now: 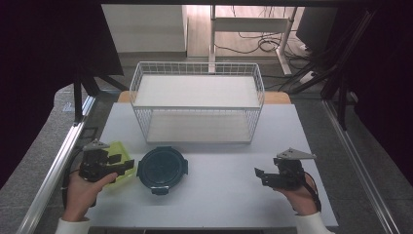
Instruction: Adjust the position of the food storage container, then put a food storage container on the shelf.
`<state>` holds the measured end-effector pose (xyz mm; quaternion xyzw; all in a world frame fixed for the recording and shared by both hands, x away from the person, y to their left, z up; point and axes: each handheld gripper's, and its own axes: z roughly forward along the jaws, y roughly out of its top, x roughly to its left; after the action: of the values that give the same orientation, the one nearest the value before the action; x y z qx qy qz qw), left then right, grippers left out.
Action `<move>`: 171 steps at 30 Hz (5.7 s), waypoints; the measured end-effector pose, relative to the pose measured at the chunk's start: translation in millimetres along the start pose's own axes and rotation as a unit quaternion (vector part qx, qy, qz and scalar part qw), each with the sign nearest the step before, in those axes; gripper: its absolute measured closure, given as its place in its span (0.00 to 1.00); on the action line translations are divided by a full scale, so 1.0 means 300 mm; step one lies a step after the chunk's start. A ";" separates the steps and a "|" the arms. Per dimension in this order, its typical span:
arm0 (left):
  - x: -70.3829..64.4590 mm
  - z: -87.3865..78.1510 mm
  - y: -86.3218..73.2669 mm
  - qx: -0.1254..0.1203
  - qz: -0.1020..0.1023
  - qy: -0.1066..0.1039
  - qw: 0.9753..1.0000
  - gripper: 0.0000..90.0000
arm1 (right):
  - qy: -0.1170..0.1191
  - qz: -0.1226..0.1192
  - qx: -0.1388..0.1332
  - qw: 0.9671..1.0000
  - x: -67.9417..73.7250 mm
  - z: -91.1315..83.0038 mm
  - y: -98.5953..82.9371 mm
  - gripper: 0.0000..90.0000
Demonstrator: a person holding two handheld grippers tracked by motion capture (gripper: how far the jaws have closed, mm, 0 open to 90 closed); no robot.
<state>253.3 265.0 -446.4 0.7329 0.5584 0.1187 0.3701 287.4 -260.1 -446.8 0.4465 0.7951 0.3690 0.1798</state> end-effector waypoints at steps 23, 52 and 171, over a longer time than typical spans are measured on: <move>-0.009 0.116 -0.001 0.085 -0.021 0.017 0.996 0.97 | -0.026 0.000 0.013 1.000 -0.007 0.008 -0.009 0.21; -0.021 0.149 0.002 0.097 -0.031 -0.010 0.995 1.00 | -0.022 0.018 0.016 0.999 -0.011 0.014 -0.005 0.21; -0.280 0.186 0.089 0.019 0.012 -0.103 0.994 0.11 | 0.086 0.027 -0.018 0.996 0.059 0.021 0.025 0.20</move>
<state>276.2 163.2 -447.2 0.7549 0.5103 0.0369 0.4104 286.1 -240.2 -444.7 0.4311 0.7887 0.4246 0.1087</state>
